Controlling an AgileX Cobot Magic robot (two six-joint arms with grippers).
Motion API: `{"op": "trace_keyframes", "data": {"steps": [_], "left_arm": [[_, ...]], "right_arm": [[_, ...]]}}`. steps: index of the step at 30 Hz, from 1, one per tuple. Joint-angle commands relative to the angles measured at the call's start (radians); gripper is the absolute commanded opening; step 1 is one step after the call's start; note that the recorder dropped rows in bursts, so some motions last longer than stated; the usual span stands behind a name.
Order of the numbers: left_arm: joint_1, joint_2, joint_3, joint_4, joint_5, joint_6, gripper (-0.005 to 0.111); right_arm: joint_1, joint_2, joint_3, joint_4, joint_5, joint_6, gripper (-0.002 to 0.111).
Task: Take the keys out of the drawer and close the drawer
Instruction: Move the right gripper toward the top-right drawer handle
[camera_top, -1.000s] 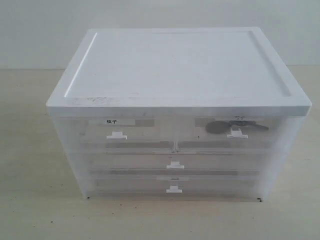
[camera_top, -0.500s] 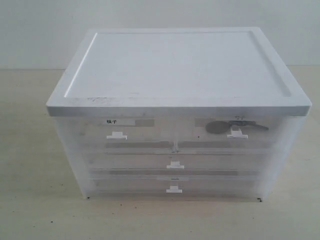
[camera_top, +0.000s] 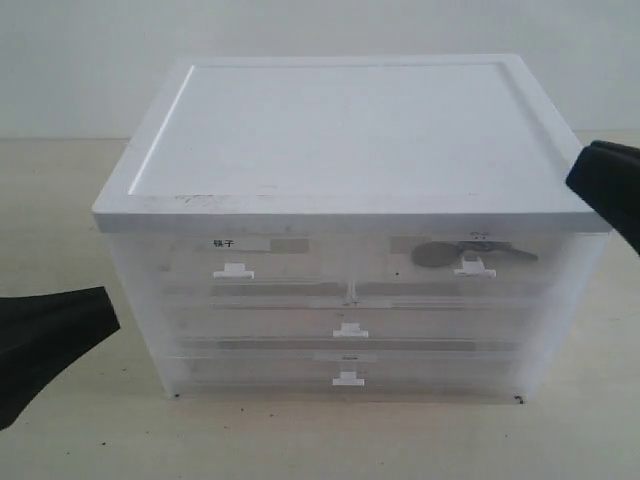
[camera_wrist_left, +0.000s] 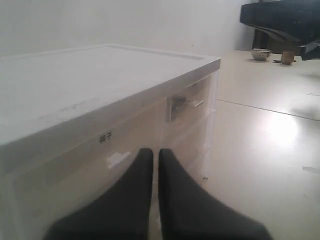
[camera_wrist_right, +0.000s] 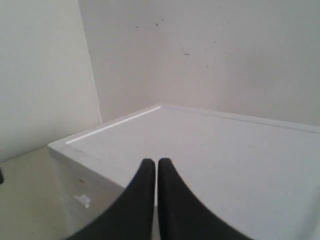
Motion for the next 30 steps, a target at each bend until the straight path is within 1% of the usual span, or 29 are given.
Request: {"op": "trace_keyframes", "data": {"steps": [1,2,4,5,6,8,10,12,15,17,20,21,22,23,25,26,28,30], "left_arm": [[-0.006,0.184,0.003,-0.098,-0.075,0.168,0.005],[-0.006,0.219,0.003,-0.103,-0.075,0.196,0.005],[-0.006,0.309,0.003,-0.118,-0.075,0.290,0.005],[-0.006,0.359,0.003,-0.137,-0.075,0.330,0.005],[-0.011,0.397,-0.003,-0.151,-0.075,0.346,0.005],[-0.018,0.423,-0.012,-0.155,-0.075,0.349,0.005],[-0.038,0.440,-0.021,-0.155,-0.075,0.351,0.005],[-0.061,0.443,-0.021,-0.164,-0.075,0.402,0.005],[-0.069,0.443,-0.021,-0.179,-0.075,0.405,0.005],[-0.069,0.443,-0.021,-0.179,-0.075,0.405,0.005],[-0.069,0.443,-0.021,-0.179,-0.075,0.405,0.005],[-0.069,0.443,-0.021,-0.179,-0.075,0.405,0.005],[-0.069,0.443,-0.021,-0.181,-0.075,0.405,0.005],[-0.069,0.443,-0.021,-0.181,-0.075,0.405,0.005],[-0.069,0.443,-0.021,-0.183,-0.075,0.405,0.005],[-0.069,0.443,-0.021,-0.185,-0.075,0.405,0.005],[-0.069,0.443,-0.021,-0.185,-0.075,0.405,0.005],[-0.069,0.443,-0.021,-0.185,-0.075,0.411,0.005]], "right_arm": [[0.001,0.046,-0.006,-0.046,-0.066,-0.047,0.000],[0.001,0.051,-0.006,-0.048,-0.066,-0.047,0.000],[0.001,0.054,-0.006,-0.082,-0.131,-0.055,0.000],[0.001,0.054,-0.006,-0.129,-0.232,-0.060,0.000],[0.001,0.058,-0.006,-0.148,-0.293,-0.080,0.000],[0.001,0.066,-0.006,-0.149,-0.309,-0.120,0.000],[0.001,0.090,-0.006,-0.121,-0.290,-0.153,0.000],[0.001,0.136,-0.014,-0.074,-0.222,-0.159,0.000],[0.001,0.195,-0.083,-0.074,-0.049,-0.117,0.000],[0.001,0.201,-0.138,-0.072,-0.035,-0.112,0.000],[0.001,0.193,-0.241,-0.074,-0.034,-0.051,0.000],[0.001,0.184,-0.281,-0.077,-0.007,-0.041,0.000],[0.001,0.177,-0.313,-0.077,0.035,-0.027,0.000],[0.001,0.166,-0.353,-0.077,0.124,-0.011,0.000],[0.001,0.149,-0.431,-0.081,0.359,0.002,0.000],[0.001,0.147,-0.463,-0.095,0.505,0.029,0.000],[0.001,0.142,-0.496,-0.182,0.769,0.142,0.000],[0.001,0.132,-0.485,-0.238,0.886,0.191,0.000]]}}
